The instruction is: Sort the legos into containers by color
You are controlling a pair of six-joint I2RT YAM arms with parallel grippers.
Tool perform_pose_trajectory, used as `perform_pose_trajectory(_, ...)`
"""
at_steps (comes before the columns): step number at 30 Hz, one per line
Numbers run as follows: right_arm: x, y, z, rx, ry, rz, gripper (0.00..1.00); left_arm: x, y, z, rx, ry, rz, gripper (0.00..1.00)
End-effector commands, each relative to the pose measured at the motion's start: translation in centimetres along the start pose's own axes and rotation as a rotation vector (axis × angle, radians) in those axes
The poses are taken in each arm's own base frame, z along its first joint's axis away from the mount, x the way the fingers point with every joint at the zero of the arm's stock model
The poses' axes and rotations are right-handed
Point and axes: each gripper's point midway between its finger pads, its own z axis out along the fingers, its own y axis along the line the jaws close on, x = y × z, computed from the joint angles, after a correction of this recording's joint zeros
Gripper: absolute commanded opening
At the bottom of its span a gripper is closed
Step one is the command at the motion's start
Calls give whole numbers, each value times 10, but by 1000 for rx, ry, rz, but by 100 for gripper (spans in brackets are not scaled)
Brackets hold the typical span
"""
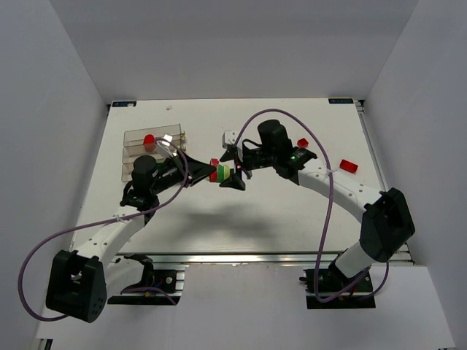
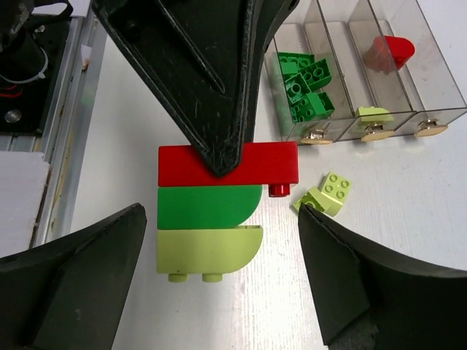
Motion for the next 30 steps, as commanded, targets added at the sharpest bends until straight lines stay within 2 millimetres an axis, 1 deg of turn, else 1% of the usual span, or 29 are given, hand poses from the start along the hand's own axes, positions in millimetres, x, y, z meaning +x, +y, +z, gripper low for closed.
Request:
perform_pose_trajectory(1,-21,-1,-4,14,-48,-20,89,-4,-14,0,31,19,88,11)
perform_pose_trajectory(3,-21,0,-6,6,-55,20,89,-11,-14,-1,24,7,128,10)
perform_pose_trajectory(4,-20,1,-6,0,-57,35,90,-13,-13,-2,15,1,162,8)
perform_pose_trajectory(5,-21,5,-7,-22,-68,45,89,-17,-7,-4,-9,-3,163,8)
perform_pose_trajectory(7,-20,9,-9,-40,-74,82,90,-20,-6,-7,-16,-2,183,8)
perform_pose_trajectory(9,-22,12,-14,-64,-89,108,89,-25,1,-10,-37,-8,203,7)
perform_pose_trajectory(12,-24,16,-19,-98,-110,184,89,-27,5,-13,-46,-5,242,7)
perform_pose_trajectory(13,-24,18,-21,-107,-110,248,89,-26,4,-14,-43,-1,279,7)
perform_pose_trajectory(15,-32,14,-26,-136,-156,274,89,-25,7,-16,-51,4,316,6)
perform_pose_trajectory(16,-34,14,-26,-155,-162,335,89,-23,10,-19,-61,14,364,2)
perform_pose_trajectory(18,-39,19,-27,-206,-185,354,89,-21,11,-21,-57,20,413,2)
perform_pose_trajectory(19,-37,19,-25,-222,-186,369,89,-20,9,-23,-46,22,462,1)
perform_pose_trajectory(20,-39,27,-25,-272,-190,400,89,-17,4,-26,-23,26,500,1)
perform_pose_trajectory(21,-40,26,-24,-280,-198,404,89,-15,1,-28,-6,26,528,0)
perform_pose_trajectory(22,-38,26,-20,-299,-193,439,89,-15,-7,-32,22,11,587,0)
perform_pose_trajectory(25,-33,22,-15,-307,-188,454,89,-13,-17,-39,62,0,688,0)
perform_pose_trajectory(26,-36,20,-14,-309,-191,454,89,-11,-22,-42,81,-2,715,0)
perform_pose_trajectory(28,-35,17,-11,-311,-192,460,89,-9,-26,-45,101,-7,741,0)
perform_pose_trajectory(30,-39,15,-11,-317,-198,477,89,-5,-28,-47,118,-6,750,0)
